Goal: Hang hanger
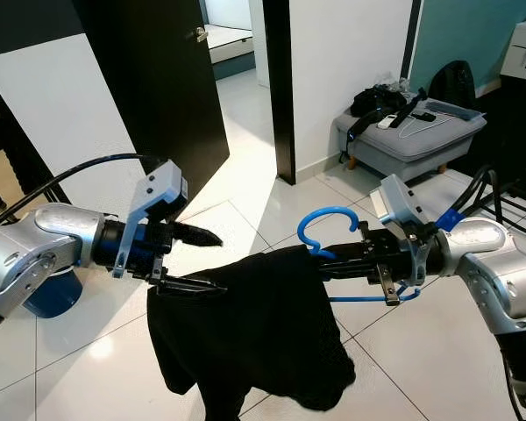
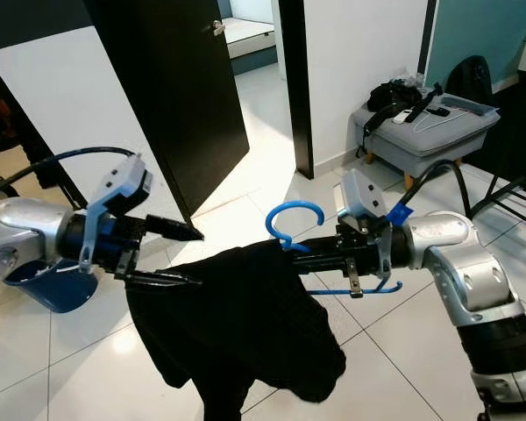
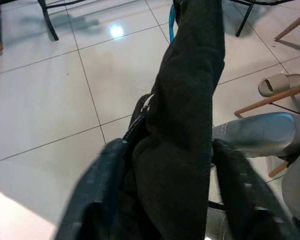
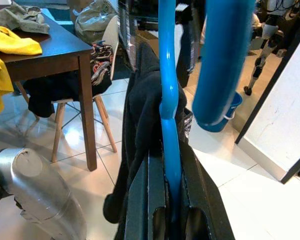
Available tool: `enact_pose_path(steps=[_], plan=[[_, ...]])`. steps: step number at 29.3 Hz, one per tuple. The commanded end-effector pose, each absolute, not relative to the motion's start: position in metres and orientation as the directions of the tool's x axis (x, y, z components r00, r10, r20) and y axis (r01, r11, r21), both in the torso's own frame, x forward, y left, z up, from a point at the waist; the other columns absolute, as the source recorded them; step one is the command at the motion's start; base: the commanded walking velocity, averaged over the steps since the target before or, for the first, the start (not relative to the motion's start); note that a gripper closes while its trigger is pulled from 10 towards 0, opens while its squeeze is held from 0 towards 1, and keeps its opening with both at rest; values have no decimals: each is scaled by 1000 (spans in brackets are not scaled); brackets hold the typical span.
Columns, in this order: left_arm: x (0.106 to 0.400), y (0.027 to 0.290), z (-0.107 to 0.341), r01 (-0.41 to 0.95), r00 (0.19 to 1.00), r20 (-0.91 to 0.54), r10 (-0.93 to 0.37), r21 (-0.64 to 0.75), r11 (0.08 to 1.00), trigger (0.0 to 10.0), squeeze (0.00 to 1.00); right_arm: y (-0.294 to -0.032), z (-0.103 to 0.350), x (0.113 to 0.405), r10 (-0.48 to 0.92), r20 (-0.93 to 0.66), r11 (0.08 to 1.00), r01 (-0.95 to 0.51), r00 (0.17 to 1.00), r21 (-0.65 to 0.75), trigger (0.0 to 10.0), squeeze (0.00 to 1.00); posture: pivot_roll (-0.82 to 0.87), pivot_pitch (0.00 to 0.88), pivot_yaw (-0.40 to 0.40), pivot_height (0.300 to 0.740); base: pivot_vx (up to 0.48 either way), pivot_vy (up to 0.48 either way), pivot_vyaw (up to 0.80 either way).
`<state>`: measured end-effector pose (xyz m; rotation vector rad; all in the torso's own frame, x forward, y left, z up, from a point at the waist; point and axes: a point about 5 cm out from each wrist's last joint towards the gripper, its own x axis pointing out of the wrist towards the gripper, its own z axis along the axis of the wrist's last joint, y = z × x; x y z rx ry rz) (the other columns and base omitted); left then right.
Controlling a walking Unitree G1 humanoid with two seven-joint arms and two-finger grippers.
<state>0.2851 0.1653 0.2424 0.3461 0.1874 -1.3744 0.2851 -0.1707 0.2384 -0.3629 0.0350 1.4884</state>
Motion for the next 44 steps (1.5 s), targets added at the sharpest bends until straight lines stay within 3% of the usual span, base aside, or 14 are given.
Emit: enact_pose_path(steps=[1, 15, 24, 25, 26, 27, 34, 36, 37, 39, 44], plan=[[285, 167, 230, 980, 197, -378, -905, 107, 169, 0, 0, -165, 250, 285, 975, -206, 24, -963, 82, -267, 10000, 0, 11, 0, 154, 736, 0, 0, 0], [288, 170, 223, 977, 212, -428, -879, 106, 184, 0, 0, -165, 260, 286, 984, -146, 58, -954, 104, -295, 10000, 0, 2, 0, 160, 736, 0, 0, 0], [299, 177, 239, 958, 277, -412, -868, 186, 217, 0, 0, -163, 263, 289, 987, -91, 104, -953, 135, -285, 10000, 0, 2, 0, 160, 736, 0, 0, 0], [303, 181, 245, 950, 298, -403, -865, 211, 229, 0, 0, -164, 260, 288, 987, -92, 105, -960, 133, -260, 10000, 388, 3, 0, 159, 736, 0, 0, 0], [303, 181, 245, 950, 298, -403, -865, 211, 229, 0, 0, -164, 260, 288, 987, -92, 105, -960, 133, -260, 10000, 388, 3, 0, 159, 736, 0, 0, 0], [306, 184, 251, 941, 319, -396, -861, 237, 240, 0, 0, -166, 257, 287, 986, -95, 114, -965, 140, -237, 10000, 1000, 0, 0, 160, 736, 0, 0, 0], [312, 194, 261, 920, 367, -390, -844, 286, 268, 0, 0, -179, 251, 284, 976, -126, 150, -965, 179, -214, 10000, 1000, -5, 0, 163, 736, 0, 0, 0], [318, 203, 269, 899, 409, -386, -827, 328, 291, 0, 0, -199, 253, 286, 949, -163, 226, -945, 268, -237, 10000, 1000, -18, 0, 168, 736, 0, 0, 0], [318, 203, 269, 899, 409, -386, -827, 328, 291, 0, 0, -199, 253, 286, 949, -163, 226, -945, 268, -237, 10000, 1000, -18, 0, 168, 736, 0, 0, 0], [323, 208, 281, 876, 444, -358, -821, 366, 315, 0, 0, -223, 258, 285, 909, -188, 317, -910, 372, -267, 10000, 1000, -19, 0, 171, 736, 0, 0, 0], [324, 210, 296, 861, 453, -281, -846, 382, 334, 0, 0, -234, 254, 277, 892, -186, 363, -898, 413, -249, 10000, 1000, -28, 0, 172, 736, 0, 0, 0]])
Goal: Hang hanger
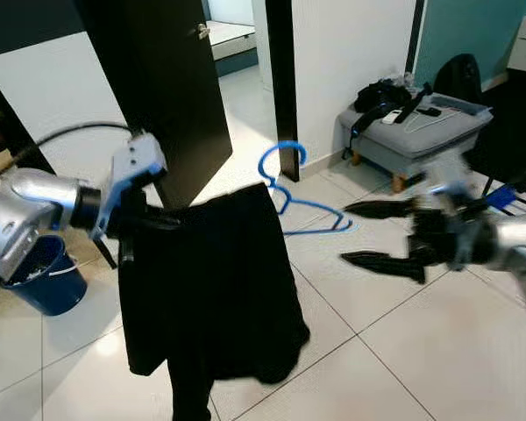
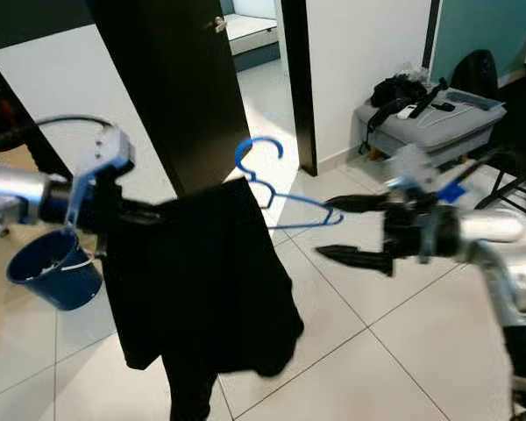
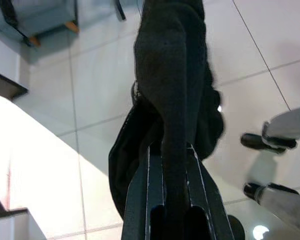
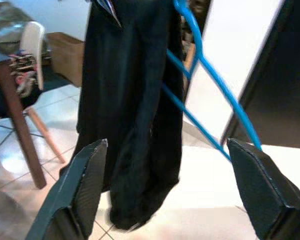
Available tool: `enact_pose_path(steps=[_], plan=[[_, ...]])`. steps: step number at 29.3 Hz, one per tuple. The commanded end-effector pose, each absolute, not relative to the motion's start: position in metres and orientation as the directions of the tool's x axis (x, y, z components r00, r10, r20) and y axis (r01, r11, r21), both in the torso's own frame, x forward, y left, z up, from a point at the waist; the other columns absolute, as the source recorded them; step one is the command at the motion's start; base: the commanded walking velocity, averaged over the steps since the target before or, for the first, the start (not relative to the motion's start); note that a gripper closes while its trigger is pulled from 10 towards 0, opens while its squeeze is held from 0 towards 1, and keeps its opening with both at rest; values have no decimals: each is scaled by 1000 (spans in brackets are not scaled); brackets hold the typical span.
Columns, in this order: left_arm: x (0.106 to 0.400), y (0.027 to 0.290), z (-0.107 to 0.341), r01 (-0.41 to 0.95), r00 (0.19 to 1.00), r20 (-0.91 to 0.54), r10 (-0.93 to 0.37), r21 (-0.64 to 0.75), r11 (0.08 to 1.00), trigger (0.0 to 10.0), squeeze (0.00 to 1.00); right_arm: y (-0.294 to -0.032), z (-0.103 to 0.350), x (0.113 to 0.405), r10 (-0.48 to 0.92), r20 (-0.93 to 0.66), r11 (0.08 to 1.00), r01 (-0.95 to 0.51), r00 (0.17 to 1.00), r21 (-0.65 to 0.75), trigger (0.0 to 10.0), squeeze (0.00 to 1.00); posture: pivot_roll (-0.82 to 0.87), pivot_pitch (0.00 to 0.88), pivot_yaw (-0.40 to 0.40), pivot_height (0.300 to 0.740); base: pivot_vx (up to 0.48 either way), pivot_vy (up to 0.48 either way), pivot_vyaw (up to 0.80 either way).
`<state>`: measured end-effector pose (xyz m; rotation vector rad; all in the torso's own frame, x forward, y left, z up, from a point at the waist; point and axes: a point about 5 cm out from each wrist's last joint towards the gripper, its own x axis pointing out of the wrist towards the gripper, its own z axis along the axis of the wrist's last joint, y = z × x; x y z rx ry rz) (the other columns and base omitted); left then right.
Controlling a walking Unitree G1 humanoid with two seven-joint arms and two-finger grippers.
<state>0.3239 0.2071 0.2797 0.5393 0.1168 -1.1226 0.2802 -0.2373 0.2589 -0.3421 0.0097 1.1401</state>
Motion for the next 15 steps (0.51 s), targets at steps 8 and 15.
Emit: enact_pose_path(steps=[8, 15], plan=[[309, 201, 324, 892, 316, -130, -940, 378, 248, 0, 0, -205, 206, 264, 898, -179, 380, -914, 402, -145, 10000, 0, -37, 0, 175, 736, 0, 0, 0], [308, 202, 340, 871, 277, -89, -957, 443, 211, 10000, 0, -203, 209, 278, 847, 17, 529, -842, 531, -108, 10000, 0, -44, 0, 175, 736, 0, 0, 0]])
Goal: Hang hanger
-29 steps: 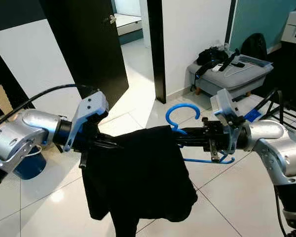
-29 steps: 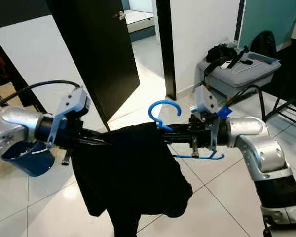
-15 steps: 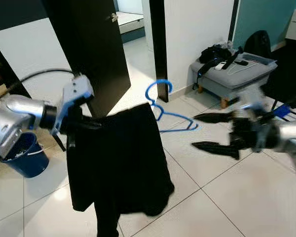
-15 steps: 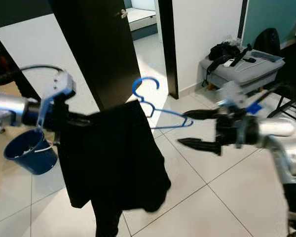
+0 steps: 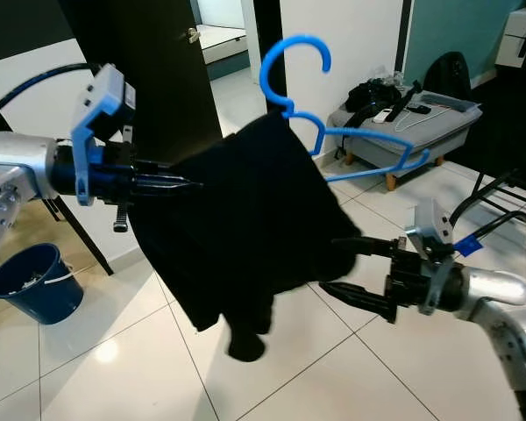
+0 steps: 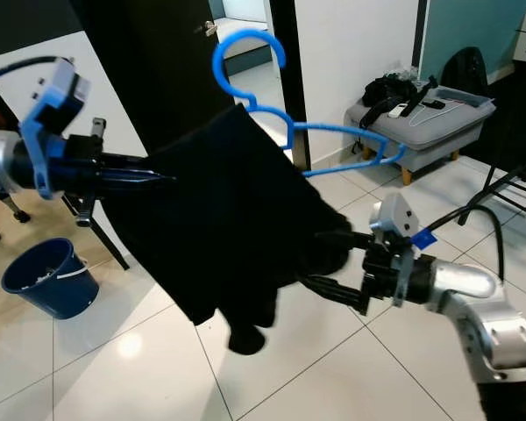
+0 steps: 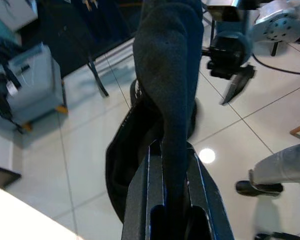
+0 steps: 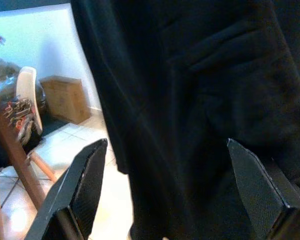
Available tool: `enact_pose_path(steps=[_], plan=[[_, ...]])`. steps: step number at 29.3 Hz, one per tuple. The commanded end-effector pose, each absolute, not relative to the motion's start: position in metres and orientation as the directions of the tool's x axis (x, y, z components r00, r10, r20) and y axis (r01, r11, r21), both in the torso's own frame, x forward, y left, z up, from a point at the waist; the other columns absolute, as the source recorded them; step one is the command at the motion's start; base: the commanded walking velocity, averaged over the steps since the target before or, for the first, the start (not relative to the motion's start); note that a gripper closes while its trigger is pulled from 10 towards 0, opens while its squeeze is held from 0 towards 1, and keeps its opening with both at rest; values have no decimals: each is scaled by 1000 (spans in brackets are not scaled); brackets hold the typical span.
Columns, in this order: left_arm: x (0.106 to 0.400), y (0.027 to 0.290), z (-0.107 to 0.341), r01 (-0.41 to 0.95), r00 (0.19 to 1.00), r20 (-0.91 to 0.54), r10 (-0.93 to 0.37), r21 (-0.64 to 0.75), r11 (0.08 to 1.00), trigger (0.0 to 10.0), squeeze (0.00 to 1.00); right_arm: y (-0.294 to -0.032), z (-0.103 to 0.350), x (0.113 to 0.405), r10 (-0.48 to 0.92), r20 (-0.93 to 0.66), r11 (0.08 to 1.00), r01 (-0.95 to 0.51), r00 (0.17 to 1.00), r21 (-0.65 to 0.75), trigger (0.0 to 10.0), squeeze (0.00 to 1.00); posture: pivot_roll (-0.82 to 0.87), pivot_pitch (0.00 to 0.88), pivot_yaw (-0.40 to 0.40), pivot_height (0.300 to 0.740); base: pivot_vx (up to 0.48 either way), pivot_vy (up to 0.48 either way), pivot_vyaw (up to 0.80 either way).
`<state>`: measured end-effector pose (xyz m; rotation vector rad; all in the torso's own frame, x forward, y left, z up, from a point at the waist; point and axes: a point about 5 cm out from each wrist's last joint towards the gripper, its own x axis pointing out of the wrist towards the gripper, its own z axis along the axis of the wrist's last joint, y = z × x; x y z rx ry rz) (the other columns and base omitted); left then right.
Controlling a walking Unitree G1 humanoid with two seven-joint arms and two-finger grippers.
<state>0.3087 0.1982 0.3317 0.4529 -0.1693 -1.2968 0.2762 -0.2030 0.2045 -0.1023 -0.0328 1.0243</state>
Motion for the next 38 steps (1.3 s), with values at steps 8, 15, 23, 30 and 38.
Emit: enact_pose_path(steps=[8, 15, 23, 30, 38], plan=[[314, 205, 355, 833, 300, -34, -953, 496, 245, 10000, 0, -210, 214, 278, 801, 124, 594, -802, 585, -57, 10000, 0, -52, 0, 180, 736, 0, 0, 0], [314, 202, 354, 841, 280, -36, -959, 492, 227, 10000, 0, -204, 215, 270, 825, 152, 554, -832, 544, -33, 10000, 0, -49, 0, 187, 736, 0, 0, 0], [317, 199, 353, 845, 267, -46, -963, 492, 210, 10000, 0, -188, 220, 268, 881, 167, 454, -891, 443, -32, 10000, 0, -48, 0, 189, 736, 0, 0, 0], [320, 199, 353, 842, 266, -48, -963, 498, 207, 10000, 0, -180, 215, 264, 911, 120, 401, -915, 395, -33, 10000, 0, -47, 0, 190, 736, 0, 0, 0], [321, 201, 355, 833, 281, -55, -958, 510, 215, 10000, 0, -185, 212, 260, 924, 59, 381, -924, 378, -40, 10000, 0, -47, 0, 188, 736, 0, 0, 0]])
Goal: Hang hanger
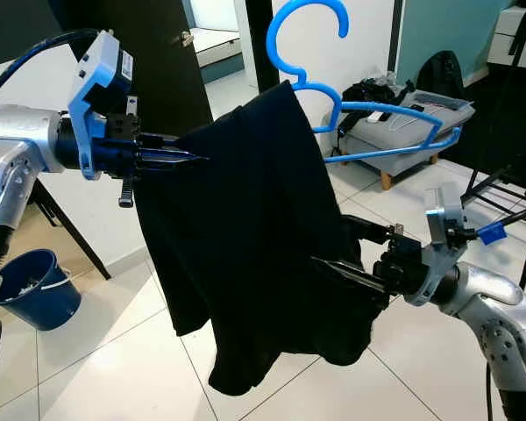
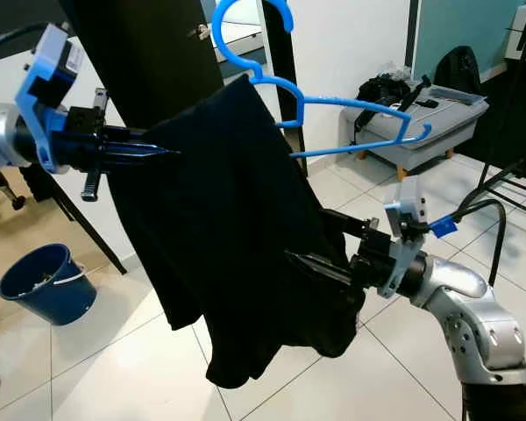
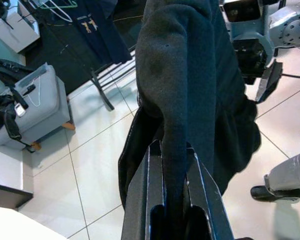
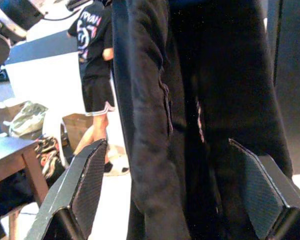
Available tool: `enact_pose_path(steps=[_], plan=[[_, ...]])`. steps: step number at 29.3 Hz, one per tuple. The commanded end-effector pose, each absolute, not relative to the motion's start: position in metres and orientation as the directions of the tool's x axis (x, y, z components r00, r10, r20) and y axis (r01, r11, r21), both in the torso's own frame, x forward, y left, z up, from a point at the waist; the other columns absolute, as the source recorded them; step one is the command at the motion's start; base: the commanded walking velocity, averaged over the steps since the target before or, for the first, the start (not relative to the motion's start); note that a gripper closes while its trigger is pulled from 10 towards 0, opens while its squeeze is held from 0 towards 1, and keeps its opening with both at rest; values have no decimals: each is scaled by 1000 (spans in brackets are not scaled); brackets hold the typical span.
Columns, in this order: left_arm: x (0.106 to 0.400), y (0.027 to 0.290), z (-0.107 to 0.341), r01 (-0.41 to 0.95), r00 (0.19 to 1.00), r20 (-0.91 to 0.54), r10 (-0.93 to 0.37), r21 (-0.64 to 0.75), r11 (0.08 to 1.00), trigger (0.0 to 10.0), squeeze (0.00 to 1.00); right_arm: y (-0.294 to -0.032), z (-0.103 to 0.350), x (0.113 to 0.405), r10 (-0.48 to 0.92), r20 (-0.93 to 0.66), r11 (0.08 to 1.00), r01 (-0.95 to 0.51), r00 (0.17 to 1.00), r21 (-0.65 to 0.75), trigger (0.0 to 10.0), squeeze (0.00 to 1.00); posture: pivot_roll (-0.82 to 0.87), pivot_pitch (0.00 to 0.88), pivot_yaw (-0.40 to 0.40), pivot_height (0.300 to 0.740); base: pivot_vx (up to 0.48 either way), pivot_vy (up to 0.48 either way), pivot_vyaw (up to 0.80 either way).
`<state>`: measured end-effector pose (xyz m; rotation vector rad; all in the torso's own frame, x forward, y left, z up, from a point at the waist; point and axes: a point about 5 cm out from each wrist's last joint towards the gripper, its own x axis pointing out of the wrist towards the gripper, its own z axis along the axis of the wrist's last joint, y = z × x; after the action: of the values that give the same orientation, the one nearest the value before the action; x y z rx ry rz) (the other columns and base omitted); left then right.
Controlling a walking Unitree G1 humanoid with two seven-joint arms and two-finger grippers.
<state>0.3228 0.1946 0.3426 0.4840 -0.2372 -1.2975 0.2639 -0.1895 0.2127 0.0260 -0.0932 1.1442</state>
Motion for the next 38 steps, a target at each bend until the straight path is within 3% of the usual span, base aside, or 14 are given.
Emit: enact_pose_path(steps=[1, 14, 27, 38], plan=[[321, 201, 355, 833, 281, -55, -958, 510, 215, 10000, 0, -185, 212, 260, 924, 59, 381, -924, 378, -40, 10000, 0, -47, 0, 188, 736, 0, 0, 0], [320, 203, 364, 816, 290, -55, -955, 536, 216, 10000, 0, -186, 168, 255, 898, -254, 360, -932, 358, -43, 10000, 0, -40, 0, 189, 736, 0, 0, 0], [324, 211, 363, 806, 323, -64, -944, 541, 239, 10000, 0, -197, 168, 265, 845, -275, 448, -888, 459, -106, 10000, 0, -45, 0, 186, 736, 0, 0, 0], [326, 218, 364, 798, 351, -68, -934, 544, 260, 10000, 0, -207, 173, 259, 839, -262, 468, -878, 478, -104, 10000, 0, -50, 0, 186, 736, 0, 0, 0]])
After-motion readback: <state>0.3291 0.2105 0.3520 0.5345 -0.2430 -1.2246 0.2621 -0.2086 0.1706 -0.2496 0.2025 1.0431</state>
